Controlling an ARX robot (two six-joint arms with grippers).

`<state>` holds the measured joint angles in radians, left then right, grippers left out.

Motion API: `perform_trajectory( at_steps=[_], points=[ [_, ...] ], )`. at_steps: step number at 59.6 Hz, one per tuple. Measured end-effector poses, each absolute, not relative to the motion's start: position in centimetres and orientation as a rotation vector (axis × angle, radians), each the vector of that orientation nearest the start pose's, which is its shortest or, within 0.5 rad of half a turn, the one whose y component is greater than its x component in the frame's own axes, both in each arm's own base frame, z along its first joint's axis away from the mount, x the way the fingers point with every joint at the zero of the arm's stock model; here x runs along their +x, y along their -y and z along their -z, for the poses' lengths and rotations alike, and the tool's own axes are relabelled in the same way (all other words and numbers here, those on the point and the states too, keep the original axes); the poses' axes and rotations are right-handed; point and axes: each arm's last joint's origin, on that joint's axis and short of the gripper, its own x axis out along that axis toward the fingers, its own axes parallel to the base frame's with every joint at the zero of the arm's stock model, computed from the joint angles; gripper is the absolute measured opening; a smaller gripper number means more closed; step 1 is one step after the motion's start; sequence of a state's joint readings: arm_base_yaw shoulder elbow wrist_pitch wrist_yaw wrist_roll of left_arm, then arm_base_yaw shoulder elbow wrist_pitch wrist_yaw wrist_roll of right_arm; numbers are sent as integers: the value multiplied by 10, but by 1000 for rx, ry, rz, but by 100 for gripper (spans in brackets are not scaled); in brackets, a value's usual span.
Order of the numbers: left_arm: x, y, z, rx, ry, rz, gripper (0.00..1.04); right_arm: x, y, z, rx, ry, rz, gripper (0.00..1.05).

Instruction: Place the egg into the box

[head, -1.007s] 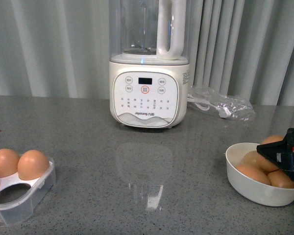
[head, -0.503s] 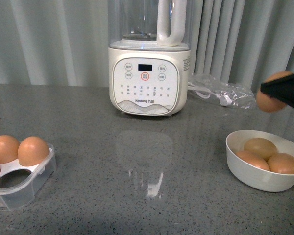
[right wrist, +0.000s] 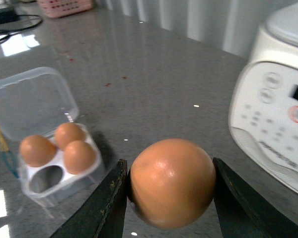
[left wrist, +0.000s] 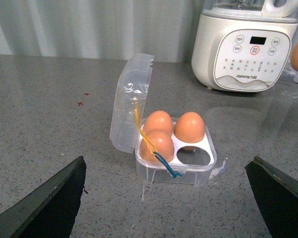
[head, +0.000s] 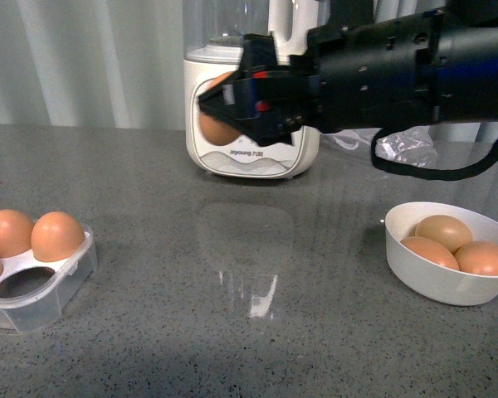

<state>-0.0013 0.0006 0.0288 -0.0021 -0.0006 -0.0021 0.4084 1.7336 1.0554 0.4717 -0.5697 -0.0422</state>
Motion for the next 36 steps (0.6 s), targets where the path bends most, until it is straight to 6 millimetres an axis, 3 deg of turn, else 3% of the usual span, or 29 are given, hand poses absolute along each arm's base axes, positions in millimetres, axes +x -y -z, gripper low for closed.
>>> perform_trajectory(
  at_steps=[9, 20, 36],
  points=[
    [96, 0, -173, -2, 26, 1, 98, 327, -191, -231, -13, -190, -1100, 42],
    [96, 0, -173, -2, 26, 1, 98, 308, -204, -212, -3, -223, -1190, 42],
    [96, 0, -173, -2, 26, 1, 98, 312, -213, -198, 12, -252, -1235, 42]
  ],
)
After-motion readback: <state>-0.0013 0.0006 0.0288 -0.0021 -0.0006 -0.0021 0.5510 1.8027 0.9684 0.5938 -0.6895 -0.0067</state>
